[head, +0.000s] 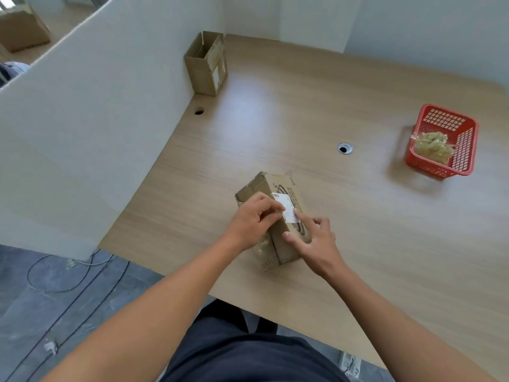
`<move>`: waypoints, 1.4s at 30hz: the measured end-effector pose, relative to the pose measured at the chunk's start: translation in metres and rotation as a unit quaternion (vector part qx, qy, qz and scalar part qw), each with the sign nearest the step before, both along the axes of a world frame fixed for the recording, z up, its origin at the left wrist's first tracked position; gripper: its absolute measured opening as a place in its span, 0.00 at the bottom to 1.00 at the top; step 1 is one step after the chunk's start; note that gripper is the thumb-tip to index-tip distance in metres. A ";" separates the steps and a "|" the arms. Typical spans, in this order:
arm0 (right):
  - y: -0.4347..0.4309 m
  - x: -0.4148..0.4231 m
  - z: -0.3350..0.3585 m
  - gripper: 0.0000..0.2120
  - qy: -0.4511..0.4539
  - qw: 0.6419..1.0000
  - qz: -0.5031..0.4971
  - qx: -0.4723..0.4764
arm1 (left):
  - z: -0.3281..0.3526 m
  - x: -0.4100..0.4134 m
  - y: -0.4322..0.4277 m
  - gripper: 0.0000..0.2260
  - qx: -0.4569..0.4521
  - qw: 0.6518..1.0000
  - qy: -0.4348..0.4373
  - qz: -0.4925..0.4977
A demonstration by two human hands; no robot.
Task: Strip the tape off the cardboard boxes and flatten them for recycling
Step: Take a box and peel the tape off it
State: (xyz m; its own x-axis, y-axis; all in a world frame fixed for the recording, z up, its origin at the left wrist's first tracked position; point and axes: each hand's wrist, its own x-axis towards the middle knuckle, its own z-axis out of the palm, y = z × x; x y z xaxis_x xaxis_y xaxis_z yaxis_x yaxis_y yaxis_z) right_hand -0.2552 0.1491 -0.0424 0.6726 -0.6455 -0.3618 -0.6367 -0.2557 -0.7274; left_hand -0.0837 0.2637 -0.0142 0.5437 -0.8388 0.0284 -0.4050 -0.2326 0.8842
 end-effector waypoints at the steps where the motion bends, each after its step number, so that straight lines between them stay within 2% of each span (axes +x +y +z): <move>1: -0.001 -0.002 -0.003 0.40 -0.004 1.000 -0.002 0.016 | -0.001 0.000 -0.003 0.04 -0.007 1.000 0.016 0.000; 3: -0.001 -0.006 -0.008 0.38 -0.026 0.997 -0.030 0.073 | -0.003 -0.007 -0.009 0.02 -0.039 0.989 0.140 0.042; 5: -0.004 -0.014 -0.010 0.35 -0.067 0.981 -0.091 0.160 | -0.003 -0.016 -0.010 0.02 -0.115 0.930 0.327 0.118; 6: -0.006 -0.021 -0.012 0.35 -0.081 0.973 -0.108 0.189 | -0.006 -0.017 -0.008 0.03 -0.155 0.898 0.384 0.149; 7: -0.008 -0.028 -0.013 0.35 -0.086 0.969 -0.109 0.207 | -0.009 -0.017 -0.005 0.04 -0.169 0.889 0.394 0.161; 8: -0.009 -0.033 -0.013 0.35 -0.084 0.966 -0.100 0.221 | -0.012 -0.016 -0.001 0.05 -0.155 0.904 0.370 0.150; 10: -0.012 -0.039 -0.009 0.33 -0.070 0.960 -0.090 0.255 | -0.015 -0.016 0.005 0.10 -0.079 0.957 0.265 0.091; 12: -0.020 -0.038 -0.007 0.28 -0.065 0.953 -0.099 0.279 | -0.015 -0.017 0.005 0.16 -0.027 0.973 0.214 0.080; 13: -0.025 -0.037 -0.007 0.26 -0.071 0.958 -0.094 0.262 | -0.013 -0.015 0.002 0.17 -0.017 0.974 0.209 0.091; 15: -0.032 -0.033 -0.007 0.25 -0.092 0.980 -0.063 0.166 | -0.009 -0.010 -0.003 0.20 -0.010 0.978 0.198 0.062; 16: -0.032 -0.030 -0.005 0.25 -0.099 0.989 -0.032 0.104 | -0.010 -0.006 -0.006 0.24 0.005 0.986 0.165 0.020; 18: -0.028 -0.025 -0.003 0.25 -0.093 0.994 0.050 -0.003 | -0.010 -0.003 -0.010 0.24 0.064 0.996 0.038 -0.058; 20: -0.020 -0.022 -0.005 0.23 -0.058 0.992 0.098 -0.053 | -0.008 -0.004 -0.011 0.14 0.096 0.989 -0.060 -0.096; 22: -0.014 -0.028 -0.008 0.25 -0.015 0.990 0.111 -0.089 | -0.006 -0.004 -0.010 0.09 0.094 0.979 -0.123 -0.135; 28: -0.014 -0.036 -0.006 0.44 0.073 0.968 0.152 -0.185 | 0.006 0.010 -0.006 0.10 0.116 0.932 -0.208 -0.275; 31: -0.019 -0.036 -0.004 0.43 0.102 0.962 0.167 -0.189 | 0.014 0.028 -0.002 0.07 0.091 0.905 -0.267 -0.319; 33: -0.023 -0.038 -0.002 0.37 0.102 0.958 0.176 -0.203 | 0.016 0.041 0.003 0.07 0.089 0.901 -0.301 -0.300; 37: -0.014 -0.033 0.004 0.22 0.046 0.943 0.174 -0.279 | 0.015 0.047 0.008 0.15 0.114 0.904 -0.294 -0.288; 39: 0.002 -0.026 0.004 0.27 0.097 0.934 0.188 -0.289 | 0.014 0.044 0.008 0.21 0.122 0.900 -0.282 -0.309; 41: 0.017 -0.018 0.002 0.37 0.139 0.928 0.180 -0.294 | 0.012 0.046 0.008 0.20 0.112 0.901 -0.273 -0.317; 42: 0.022 -0.014 0.001 0.39 0.154 0.923 0.175 -0.307 | 0.012 0.047 0.008 0.18 0.108 0.902 -0.272 -0.317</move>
